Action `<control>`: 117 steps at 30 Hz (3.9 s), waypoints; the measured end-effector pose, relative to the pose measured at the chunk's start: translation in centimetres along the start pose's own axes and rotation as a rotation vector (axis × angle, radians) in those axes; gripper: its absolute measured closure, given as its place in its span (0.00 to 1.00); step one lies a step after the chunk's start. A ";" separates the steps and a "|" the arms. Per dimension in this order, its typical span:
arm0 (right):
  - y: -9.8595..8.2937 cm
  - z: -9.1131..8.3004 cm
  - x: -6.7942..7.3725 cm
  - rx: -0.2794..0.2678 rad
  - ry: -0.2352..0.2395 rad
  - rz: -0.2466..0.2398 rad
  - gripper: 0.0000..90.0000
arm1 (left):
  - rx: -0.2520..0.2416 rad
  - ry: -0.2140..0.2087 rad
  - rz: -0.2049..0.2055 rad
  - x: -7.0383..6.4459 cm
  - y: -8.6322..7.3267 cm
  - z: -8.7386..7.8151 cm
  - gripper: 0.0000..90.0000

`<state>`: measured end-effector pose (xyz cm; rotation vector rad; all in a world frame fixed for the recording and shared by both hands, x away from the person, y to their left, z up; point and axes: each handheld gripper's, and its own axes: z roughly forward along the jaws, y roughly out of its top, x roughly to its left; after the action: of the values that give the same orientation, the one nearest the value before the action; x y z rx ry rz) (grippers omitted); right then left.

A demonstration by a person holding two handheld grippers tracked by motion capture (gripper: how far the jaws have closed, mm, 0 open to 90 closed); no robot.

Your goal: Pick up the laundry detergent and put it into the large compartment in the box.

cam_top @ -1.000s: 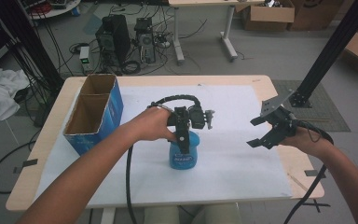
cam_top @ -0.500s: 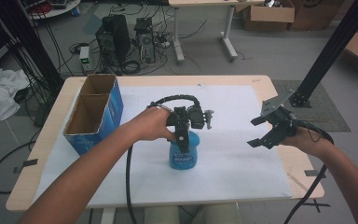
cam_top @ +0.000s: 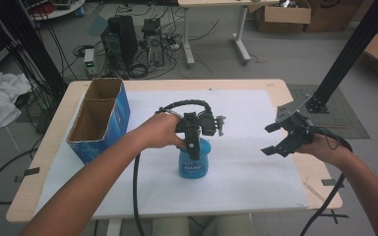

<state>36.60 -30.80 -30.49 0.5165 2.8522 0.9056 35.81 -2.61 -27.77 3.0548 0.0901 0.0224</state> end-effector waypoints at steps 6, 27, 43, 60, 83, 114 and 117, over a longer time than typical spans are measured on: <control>0.0 0.0 0.1 0.000 0.002 0.001 0.18 | -0.007 -0.001 -0.005 0.1 -0.1 0.0 0.41; -0.3 -0.1 0.5 -0.001 0.008 -0.003 0.18 | -0.097 -0.008 -0.175 0.3 -1.5 -4.4 0.42; 0.2 -0.7 1.3 -0.015 0.005 -0.030 0.18 | -0.126 0.152 -0.566 1.8 -4.9 -13.3 0.43; 1.0 -0.7 1.8 -0.020 0.002 -0.058 0.18 | -0.198 0.243 -0.891 3.4 -9.1 -21.9 0.43; 1.3 -0.5 2.1 -0.038 0.011 -0.072 0.18 | -0.263 0.421 -1.303 3.4 -17.4 -25.8 0.43; 1.7 -0.1 2.2 -0.013 0.010 -0.065 0.18 | -0.245 0.473 -1.428 4.1 -25.1 -15.1 0.43; 1.6 -0.1 2.1 -0.012 0.008 -0.065 0.18 | -0.245 0.471 -1.421 4.1 -25.4 -13.7 0.43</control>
<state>35.04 -28.88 -29.45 0.4179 2.8501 0.9158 38.23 24.05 -16.27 2.0209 1.9448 0.5620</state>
